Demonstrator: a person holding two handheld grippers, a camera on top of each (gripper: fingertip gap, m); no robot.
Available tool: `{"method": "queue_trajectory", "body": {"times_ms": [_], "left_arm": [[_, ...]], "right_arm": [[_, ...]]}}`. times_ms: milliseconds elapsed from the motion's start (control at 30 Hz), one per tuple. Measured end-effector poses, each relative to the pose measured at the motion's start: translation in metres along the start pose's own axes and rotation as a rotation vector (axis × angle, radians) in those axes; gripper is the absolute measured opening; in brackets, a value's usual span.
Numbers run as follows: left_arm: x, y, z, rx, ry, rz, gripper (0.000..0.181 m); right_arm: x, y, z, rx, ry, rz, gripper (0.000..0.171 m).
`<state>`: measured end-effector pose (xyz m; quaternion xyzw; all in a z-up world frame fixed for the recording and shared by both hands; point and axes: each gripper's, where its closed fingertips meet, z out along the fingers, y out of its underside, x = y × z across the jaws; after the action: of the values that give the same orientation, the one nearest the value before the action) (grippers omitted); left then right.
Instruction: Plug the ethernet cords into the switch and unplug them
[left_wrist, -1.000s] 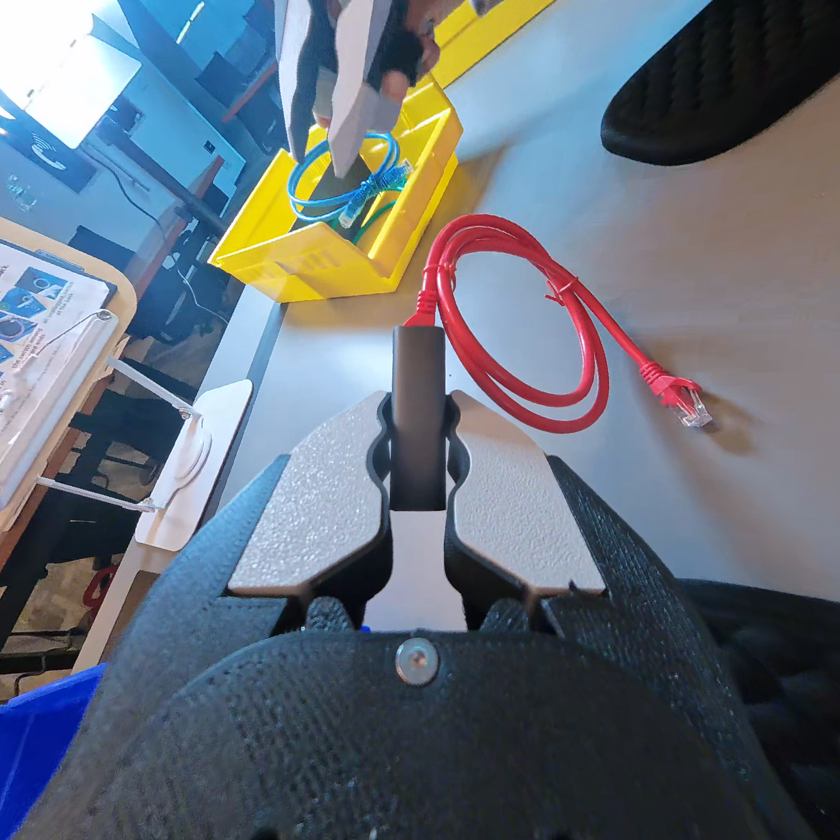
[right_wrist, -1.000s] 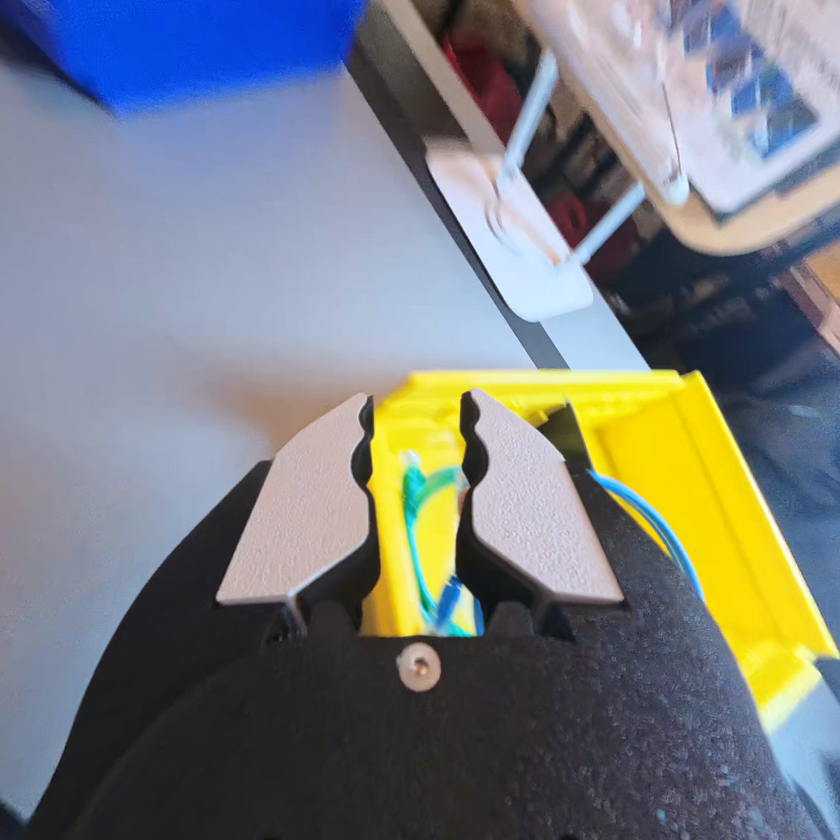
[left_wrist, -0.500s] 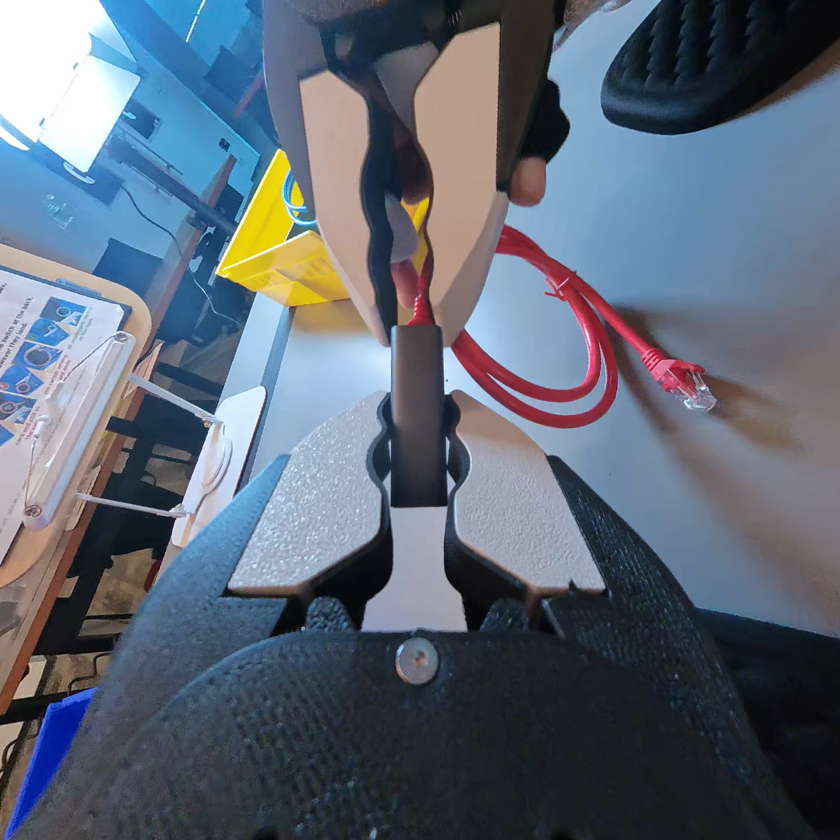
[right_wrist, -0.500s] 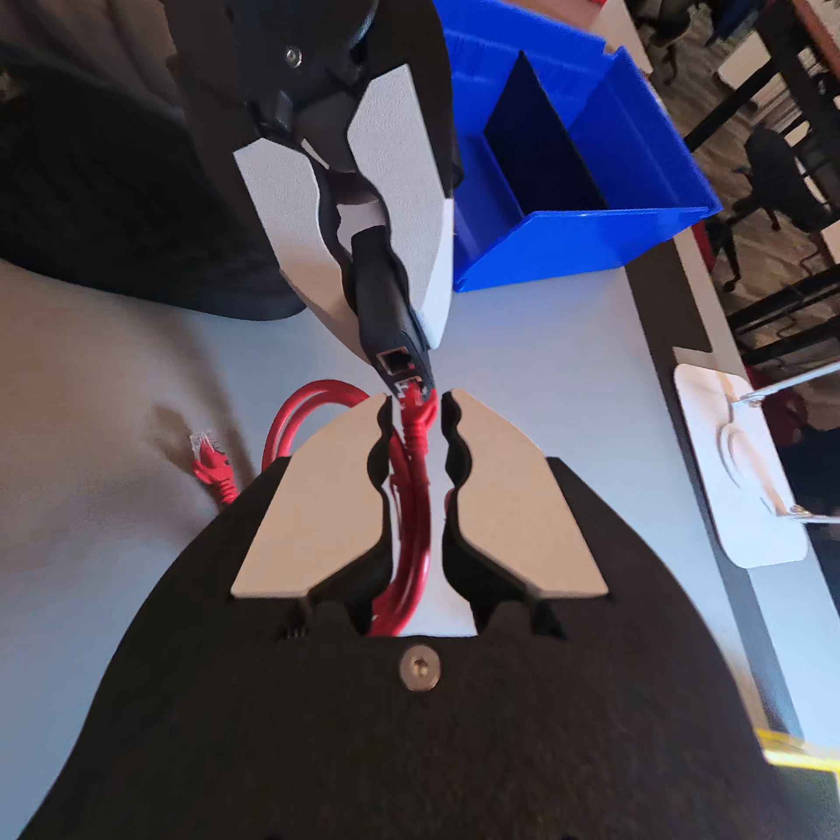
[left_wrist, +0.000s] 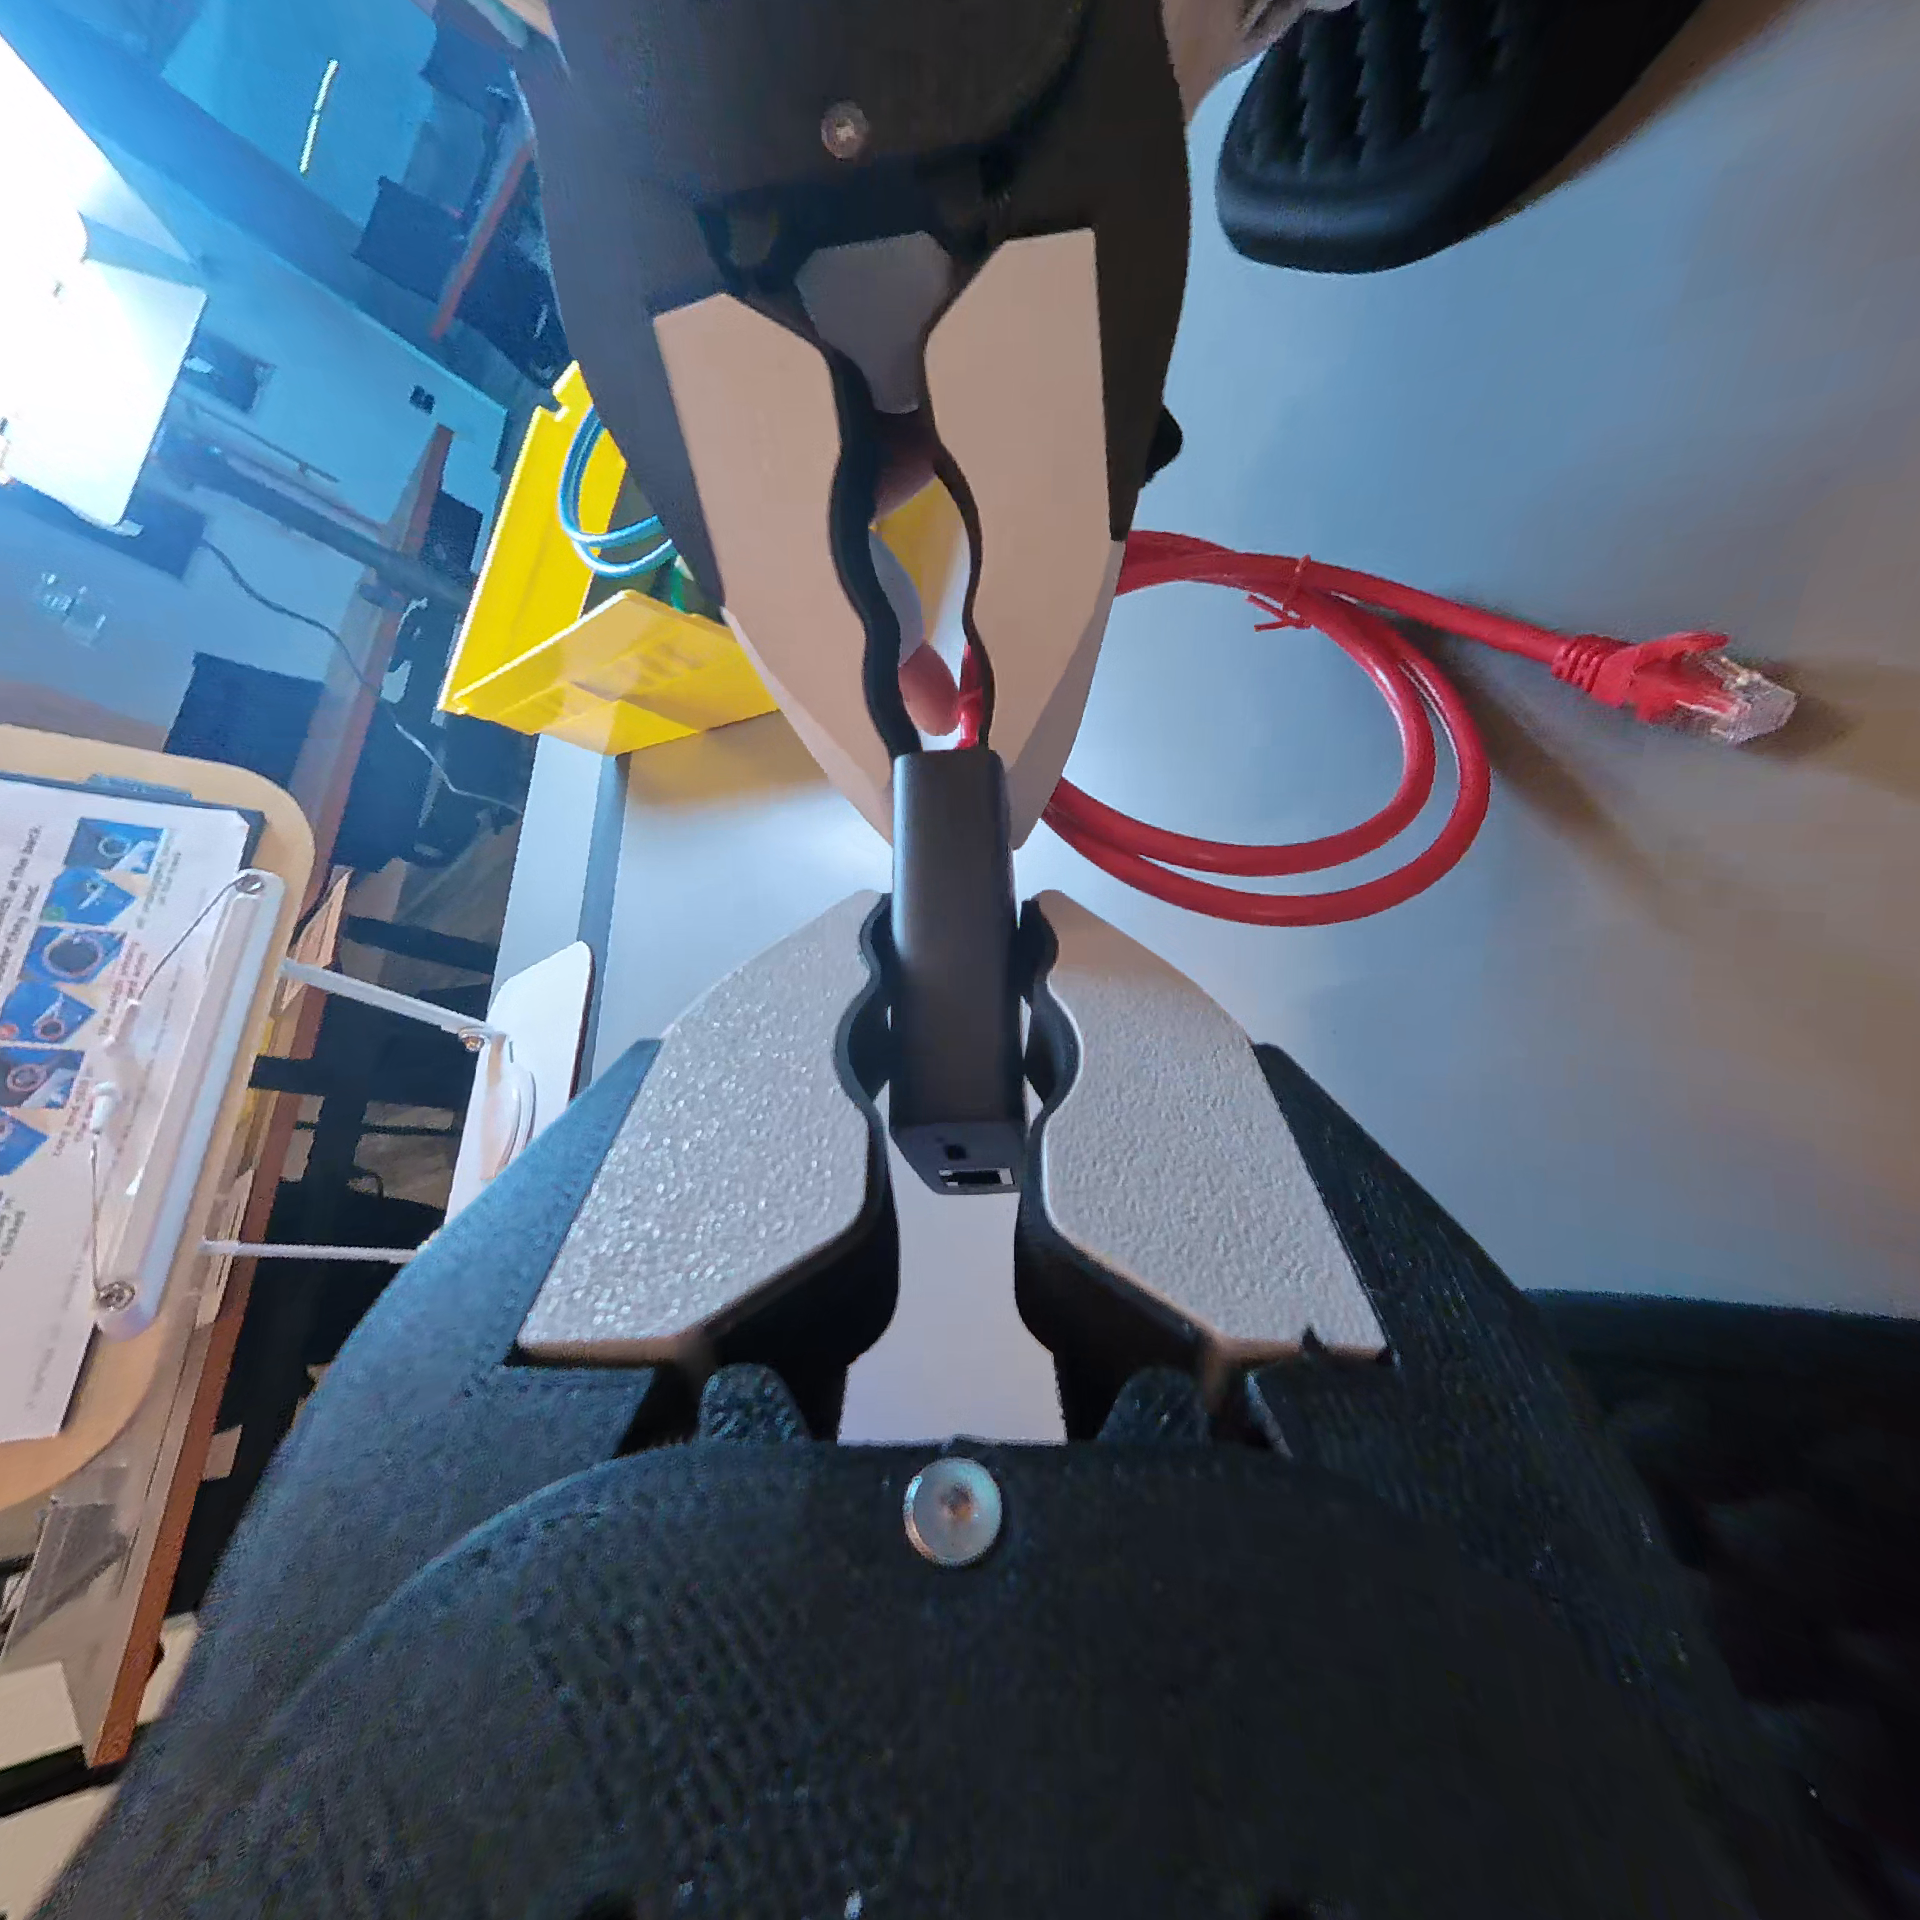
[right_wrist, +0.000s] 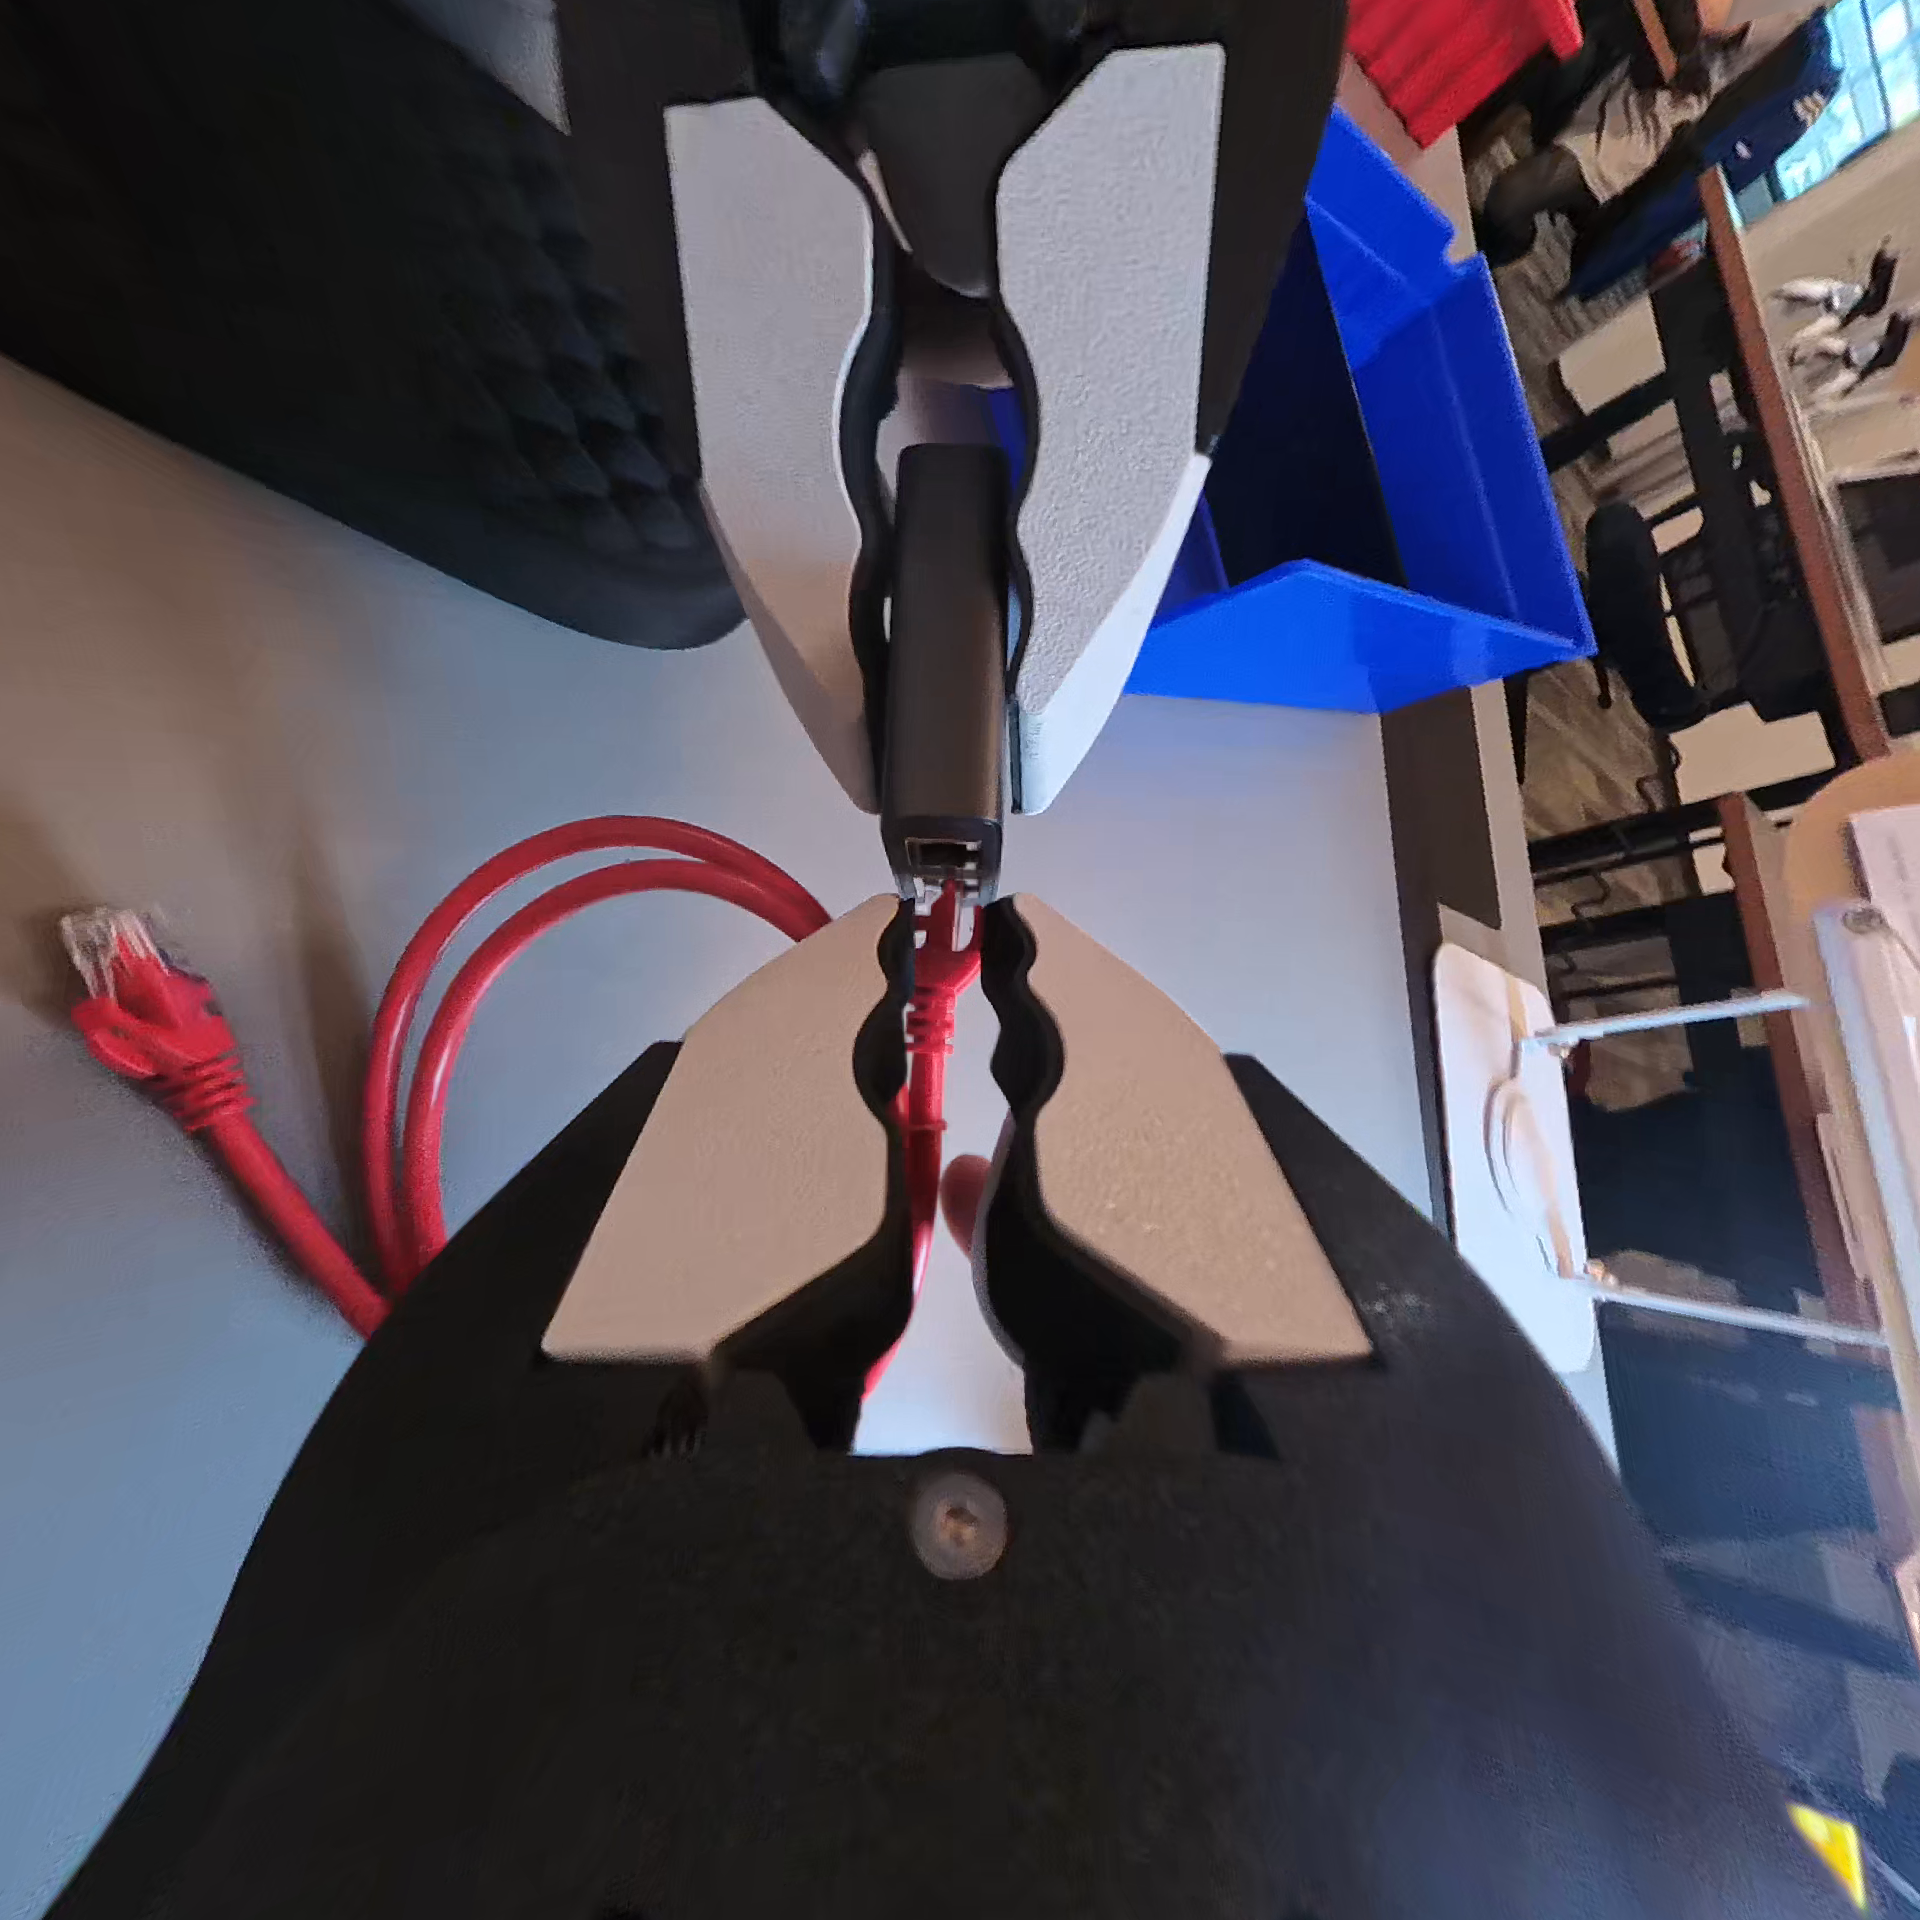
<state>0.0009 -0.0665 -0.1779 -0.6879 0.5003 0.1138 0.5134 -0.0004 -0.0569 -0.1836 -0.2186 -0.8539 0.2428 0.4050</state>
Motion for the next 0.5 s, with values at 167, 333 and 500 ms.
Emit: {"method": "queue_trajectory", "body": {"times_ms": [167,333,500], "left_arm": [[0.013,-0.003,0.001,0.017,0.079,0.029,0.022],[-0.016,0.027,-0.010,-0.078,-0.048,0.015,0.022],[-0.016,0.019,-0.024,-0.017,-0.049,-0.052,0.021]], "right_arm": [[-0.016,-0.004,-0.006,0.049,-0.137,-0.041,0.011],[-0.060,0.005,-0.025,0.056,-0.482,0.029,0.009],[0.020,0.017,-0.066,0.093,-0.142,0.156,0.008]]}}
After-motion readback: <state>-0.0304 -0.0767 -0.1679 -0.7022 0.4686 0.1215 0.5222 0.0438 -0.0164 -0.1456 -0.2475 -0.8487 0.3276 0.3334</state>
